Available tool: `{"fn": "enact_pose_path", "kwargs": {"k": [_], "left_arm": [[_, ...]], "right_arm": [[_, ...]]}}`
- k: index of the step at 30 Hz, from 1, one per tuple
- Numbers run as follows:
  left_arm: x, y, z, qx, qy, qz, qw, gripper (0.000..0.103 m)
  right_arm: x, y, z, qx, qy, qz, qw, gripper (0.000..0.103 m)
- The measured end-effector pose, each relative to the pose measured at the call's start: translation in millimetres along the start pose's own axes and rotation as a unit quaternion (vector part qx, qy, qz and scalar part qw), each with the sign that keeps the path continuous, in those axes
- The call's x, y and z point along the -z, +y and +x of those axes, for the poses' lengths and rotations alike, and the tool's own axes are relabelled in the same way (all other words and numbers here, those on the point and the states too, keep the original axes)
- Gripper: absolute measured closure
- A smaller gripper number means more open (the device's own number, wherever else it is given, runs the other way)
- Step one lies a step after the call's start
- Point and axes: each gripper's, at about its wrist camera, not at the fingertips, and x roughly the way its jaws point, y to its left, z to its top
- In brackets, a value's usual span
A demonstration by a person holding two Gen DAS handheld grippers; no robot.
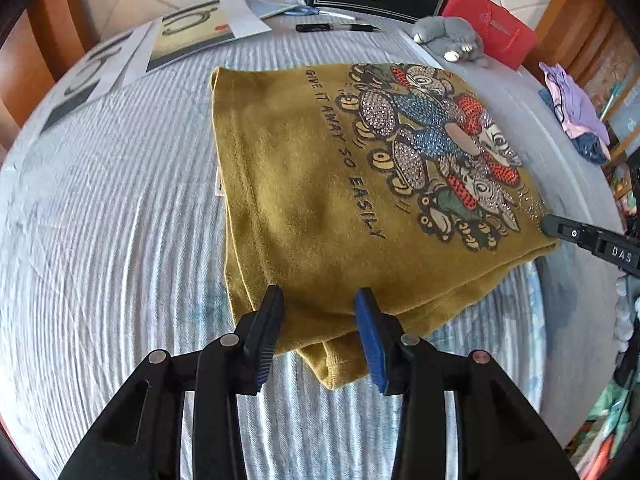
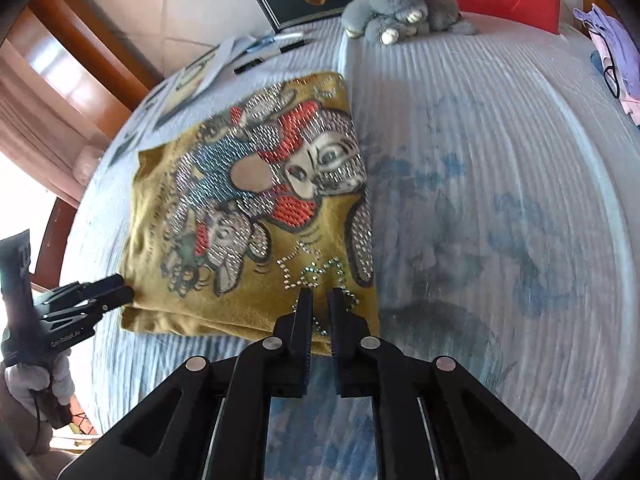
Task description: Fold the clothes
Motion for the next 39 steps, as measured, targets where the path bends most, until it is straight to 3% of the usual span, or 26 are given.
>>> {"fn": "enact_pose_path", "kwargs": {"k": [1, 4, 6, 7, 8, 9, 14, 18, 20, 21, 22, 23, 24, 27, 34, 36, 38, 39], "left_arm": [[0.3, -3.2, -0.2, -0.009, 0.001, 0.010, 0.9999, 0.065], [4.5, 5.5, -11.4, 0.011, 0.005, -0.027, 0.9996, 0.065], [11.3, 17.8, -22.5, 0.021, -0.005, -0.059, 0.9980, 0.064], [15.6, 22.3, -25.4, 0.025, -0.007, -0.067, 0.9974, 0.058], [19.8, 26.5, -28.0, 0.030, -0.008, -0.075, 0.9967, 0.054], [23.7, 27.3, -27.9, 0.036, -0.005, -0.076, 0.9965, 0.050], [41.2, 18.2, -15.2, 0.038, 0.010, -0.055, 0.9977, 0.050], [39.0, 13.3, -7.0, 0.008, 0.001, -0.039, 0.9992, 0.050], [36.0, 12.3, -6.3, 0.014, 0.004, -0.038, 0.9991, 0.066], [34.7, 12.7, -6.6, 0.026, 0.008, -0.042, 0.9987, 0.088], [34.7, 13.8, -6.9, 0.032, 0.014, -0.049, 0.9982, 0.090], [35.5, 13.9, -7.0, 0.029, 0.018, -0.047, 0.9983, 0.090], [37.1, 14.5, -7.2, 0.032, 0.020, -0.044, 0.9983, 0.090], [41.3, 18.4, -8.0, 0.043, 0.022, -0.041, 0.9980, 0.088], [46.0, 16.0, -9.6, 0.044, 0.024, -0.038, 0.9980, 0.085], [47.6, 16.7, -10.4, 0.056, 0.025, -0.039, 0.9973, 0.077], [49.0, 15.6, -10.7, 0.083, 0.024, -0.039, 0.9955, 0.059], [49.6, 11.7, -10.7, 0.083, 0.023, -0.029, 0.9959, 0.047]], "right_arm": [[1.9, -0.6, 0.2, -0.003, -0.005, 0.004, 1.000, 0.097], [4.4, -0.7, -6.0, -0.005, -0.007, 0.011, 1.000, 0.096], [9.6, -3.0, -17.0, -0.006, -0.022, 0.012, 1.000, 0.088], [12.2, -4.2, -22.6, -0.007, -0.030, 0.013, 0.999, 0.067], [13.9, -6.2, -25.4, -0.010, -0.033, 0.012, 0.999, 0.039], [15.5, -8.2, -28.1, -0.012, -0.036, 0.012, 0.999, 0.031], [16.7, -12.4, -28.8, -0.016, -0.036, 0.007, 0.999, 0.030], [13.1, -5.2, -21.5, -0.007, -0.035, -0.011, 0.999, 0.025], [11.3, -1.5, -13.1, 0.013, -0.032, -0.018, 0.999, 0.019], [10.6, 0.6, -9.4, 0.021, -0.032, -0.021, 0.999, 0.019], [11.7, 1.3, -7.0, 0.030, -0.024, -0.022, 0.999, 0.033], [12.8, 1.9, -4.7, 0.040, -0.016, -0.022, 0.999, 0.070], [13.9, 2.5, -2.5, 0.049, -0.008, -0.023, 0.999, 0.076], [16.8, -0.1, -1.8, 0.057, 0.001, -0.011, 0.998, 0.076], [20.5, -8.1, -4.9, 0.030, -0.009, 0.026, 0.999, 0.072], [22.5, -9.7, -6.2, 0.014, -0.016, 0.040, 0.999, 0.059], [22.1, -7.3, -5.0, -0.011, -0.019, 0.043, 0.999, 0.034], [20.9, -2.8, -3.3, -0.010, -0.017, 0.037, 0.999, 0.030]]}}
